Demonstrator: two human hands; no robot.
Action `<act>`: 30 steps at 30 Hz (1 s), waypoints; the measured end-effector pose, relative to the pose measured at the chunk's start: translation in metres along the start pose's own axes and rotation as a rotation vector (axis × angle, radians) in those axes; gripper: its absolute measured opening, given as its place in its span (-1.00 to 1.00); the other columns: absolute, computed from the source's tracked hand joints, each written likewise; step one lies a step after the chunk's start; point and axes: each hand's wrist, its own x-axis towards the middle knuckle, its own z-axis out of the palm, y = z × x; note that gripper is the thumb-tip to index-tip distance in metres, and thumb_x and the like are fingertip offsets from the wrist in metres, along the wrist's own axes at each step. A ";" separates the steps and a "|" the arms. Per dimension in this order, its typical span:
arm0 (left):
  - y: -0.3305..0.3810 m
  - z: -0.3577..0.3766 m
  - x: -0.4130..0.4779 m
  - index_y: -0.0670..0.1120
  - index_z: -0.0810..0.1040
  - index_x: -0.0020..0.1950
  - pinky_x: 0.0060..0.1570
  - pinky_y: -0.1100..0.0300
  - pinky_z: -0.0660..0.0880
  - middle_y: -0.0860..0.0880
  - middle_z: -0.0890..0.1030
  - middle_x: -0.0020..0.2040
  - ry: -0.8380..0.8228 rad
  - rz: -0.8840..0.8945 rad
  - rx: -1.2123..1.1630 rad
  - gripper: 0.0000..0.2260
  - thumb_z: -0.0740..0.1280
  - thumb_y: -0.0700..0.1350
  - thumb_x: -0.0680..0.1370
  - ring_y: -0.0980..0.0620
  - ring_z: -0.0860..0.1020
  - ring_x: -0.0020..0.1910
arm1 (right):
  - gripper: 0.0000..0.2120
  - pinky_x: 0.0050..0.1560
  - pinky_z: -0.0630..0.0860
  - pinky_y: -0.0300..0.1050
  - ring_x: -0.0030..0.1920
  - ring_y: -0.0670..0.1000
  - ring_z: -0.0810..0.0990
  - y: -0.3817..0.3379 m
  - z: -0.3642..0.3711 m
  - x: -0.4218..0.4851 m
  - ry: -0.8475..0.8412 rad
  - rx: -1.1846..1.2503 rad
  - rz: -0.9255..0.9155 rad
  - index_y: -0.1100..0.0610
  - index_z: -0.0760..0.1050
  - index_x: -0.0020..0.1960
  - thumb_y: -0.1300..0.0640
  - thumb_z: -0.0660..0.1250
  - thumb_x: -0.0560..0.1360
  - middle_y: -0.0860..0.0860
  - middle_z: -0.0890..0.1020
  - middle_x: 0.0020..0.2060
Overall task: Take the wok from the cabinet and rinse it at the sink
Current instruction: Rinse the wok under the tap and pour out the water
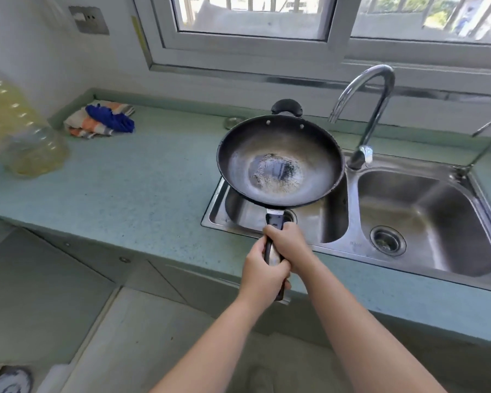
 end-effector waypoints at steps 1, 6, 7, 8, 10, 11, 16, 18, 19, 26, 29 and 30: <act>-0.003 0.005 0.003 -0.10 0.50 0.09 -0.55 0.26 0.39 -0.02 0.54 -0.42 -0.006 -0.003 0.006 -0.71 0.25 -0.36 0.42 0.06 0.44 -0.61 | -0.66 -0.35 0.20 -0.08 -0.41 0.01 0.27 0.005 -0.004 0.004 0.007 -0.006 0.008 0.08 0.17 -0.45 0.17 0.30 0.36 0.03 0.23 -0.51; -0.020 0.026 0.015 -0.07 0.52 0.01 -0.55 0.26 0.40 -0.03 0.55 -0.39 -0.005 -0.025 0.033 -0.73 0.26 -0.37 0.42 0.07 0.45 -0.61 | -0.72 -0.46 0.17 -0.16 -0.43 0.00 0.26 0.031 -0.016 0.019 0.021 -0.049 0.029 0.12 0.23 -0.39 0.18 0.28 0.39 0.05 0.27 -0.47; -0.022 0.028 0.018 -0.07 0.52 0.02 -0.56 0.26 0.39 -0.03 0.56 -0.38 -0.003 -0.037 0.041 -0.73 0.26 -0.37 0.42 0.07 0.45 -0.60 | -0.72 -0.46 0.17 -0.15 -0.42 0.00 0.27 0.034 -0.017 0.021 0.027 -0.047 0.034 0.12 0.23 -0.40 0.19 0.29 0.40 0.05 0.28 -0.47; -0.023 0.030 0.020 -0.07 0.53 0.03 -0.57 0.25 0.39 -0.04 0.56 -0.37 -0.005 -0.048 0.049 -0.72 0.26 -0.36 0.41 0.06 0.45 -0.60 | -0.70 -0.44 0.17 -0.14 -0.41 0.00 0.28 0.037 -0.018 0.024 0.036 -0.042 0.042 0.12 0.22 -0.42 0.19 0.29 0.40 0.04 0.29 -0.48; -0.025 0.031 0.024 0.00 0.53 -0.03 -0.57 0.24 0.38 -0.04 0.55 -0.39 -0.016 -0.078 0.064 -0.71 0.25 -0.35 0.40 0.03 0.46 -0.60 | -0.67 -0.44 0.18 -0.13 -0.43 -0.01 0.28 0.041 -0.018 0.028 0.064 -0.058 0.075 0.12 0.22 -0.44 0.17 0.30 0.40 0.01 0.30 -0.50; -0.026 0.032 0.026 0.05 0.53 -0.06 -0.56 0.22 0.39 -0.04 0.55 -0.40 -0.022 -0.094 0.069 -0.69 0.24 -0.35 0.40 0.03 0.45 -0.60 | -0.67 -0.44 0.19 -0.13 -0.44 -0.02 0.28 0.043 -0.018 0.029 0.072 -0.069 0.096 0.12 0.22 -0.44 0.16 0.30 0.41 0.00 0.31 -0.50; -0.033 0.030 0.032 0.16 0.51 -0.09 -0.42 0.02 0.51 0.08 0.57 -0.42 -0.035 -0.119 0.092 -0.61 0.25 -0.36 0.40 0.05 0.46 -0.60 | -0.70 -0.43 0.21 -0.14 -0.43 -0.03 0.31 0.054 -0.012 0.036 0.059 -0.064 0.144 0.14 0.24 -0.39 0.12 0.31 0.42 0.02 0.34 -0.45; -0.036 0.029 0.035 0.18 0.50 -0.10 -0.39 -0.05 0.55 0.12 0.58 -0.45 -0.037 -0.134 0.097 -0.60 0.26 -0.37 0.40 0.07 0.46 -0.60 | -0.70 -0.44 0.21 -0.14 -0.42 -0.02 0.31 0.058 -0.009 0.039 0.058 -0.070 0.160 0.14 0.24 -0.38 0.12 0.30 0.42 0.02 0.34 -0.44; -0.037 0.028 0.036 0.19 0.50 -0.10 -0.38 -0.09 0.56 0.14 0.58 -0.45 -0.038 -0.142 0.099 -0.59 0.26 -0.36 0.41 0.08 0.46 -0.59 | -0.70 -0.43 0.21 -0.14 -0.41 -0.01 0.32 0.059 -0.007 0.040 0.058 -0.065 0.161 0.14 0.25 -0.38 0.12 0.30 0.43 0.02 0.35 -0.44; -0.044 0.024 0.041 0.24 0.48 -0.15 -0.37 -0.08 0.58 0.21 0.60 -0.41 -0.007 -0.154 0.131 -0.59 0.29 -0.34 0.40 0.13 0.50 -0.56 | -0.81 -0.43 0.25 -0.17 -0.32 0.03 0.41 0.065 0.004 0.044 0.050 -0.038 0.167 0.21 0.37 -0.25 0.12 0.29 0.44 0.09 0.45 -0.34; -0.048 0.024 0.039 0.27 0.43 -0.14 -0.43 0.26 0.55 0.17 0.58 -0.38 0.029 -0.124 0.125 -0.54 0.32 -0.36 0.41 0.26 0.53 -0.52 | -0.79 -0.52 0.21 -0.30 -0.44 -0.04 0.33 0.069 0.005 0.043 0.046 -0.051 0.154 0.18 0.33 -0.30 0.15 0.29 0.44 0.04 0.40 -0.42; -0.049 0.023 0.038 0.26 0.44 -0.09 -0.46 0.37 0.50 0.18 0.58 -0.33 0.035 -0.117 0.122 -0.54 0.34 -0.35 0.41 0.30 0.53 -0.50 | -0.80 -0.55 0.22 -0.32 -0.45 -0.07 0.32 0.071 0.006 0.042 0.054 -0.060 0.158 0.19 0.35 -0.28 0.14 0.29 0.45 0.04 0.41 -0.42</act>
